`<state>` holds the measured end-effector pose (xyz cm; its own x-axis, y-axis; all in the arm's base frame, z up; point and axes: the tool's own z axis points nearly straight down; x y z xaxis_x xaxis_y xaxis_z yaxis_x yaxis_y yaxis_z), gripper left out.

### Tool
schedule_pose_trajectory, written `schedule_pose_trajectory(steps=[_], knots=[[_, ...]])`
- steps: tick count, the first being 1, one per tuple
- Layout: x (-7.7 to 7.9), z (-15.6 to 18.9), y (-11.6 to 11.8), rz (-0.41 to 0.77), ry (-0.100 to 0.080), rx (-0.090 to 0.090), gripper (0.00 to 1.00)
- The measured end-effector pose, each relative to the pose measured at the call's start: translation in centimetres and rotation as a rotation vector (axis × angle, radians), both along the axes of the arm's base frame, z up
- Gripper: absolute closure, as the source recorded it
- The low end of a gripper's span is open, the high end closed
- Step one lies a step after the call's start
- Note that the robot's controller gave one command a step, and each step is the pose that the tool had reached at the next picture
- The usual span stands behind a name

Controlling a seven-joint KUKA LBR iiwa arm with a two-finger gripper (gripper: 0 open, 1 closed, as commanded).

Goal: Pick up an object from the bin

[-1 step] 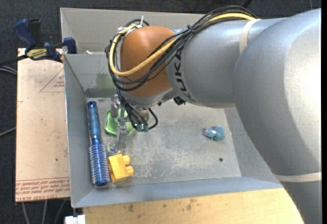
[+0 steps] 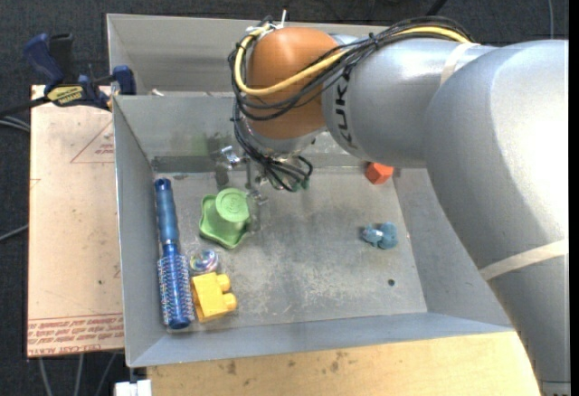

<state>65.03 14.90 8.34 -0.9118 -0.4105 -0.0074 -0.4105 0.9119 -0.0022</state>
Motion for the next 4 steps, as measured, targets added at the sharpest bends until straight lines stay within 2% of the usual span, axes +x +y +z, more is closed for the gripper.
schedule_pose_trajectory(steps=[1,2,3,4], knots=[[-6.4,-1.1,3.9,-0.141,0.005,0.003,0.00],[-6.2,-1.0,3.6,-0.145,0.005,0.001,1.00],[-8.8,-1.1,4.0,-0.164,0.001,-0.003,1.00],[-8.2,3.2,4.9,-0.170,0.001,0.003,1.00]])
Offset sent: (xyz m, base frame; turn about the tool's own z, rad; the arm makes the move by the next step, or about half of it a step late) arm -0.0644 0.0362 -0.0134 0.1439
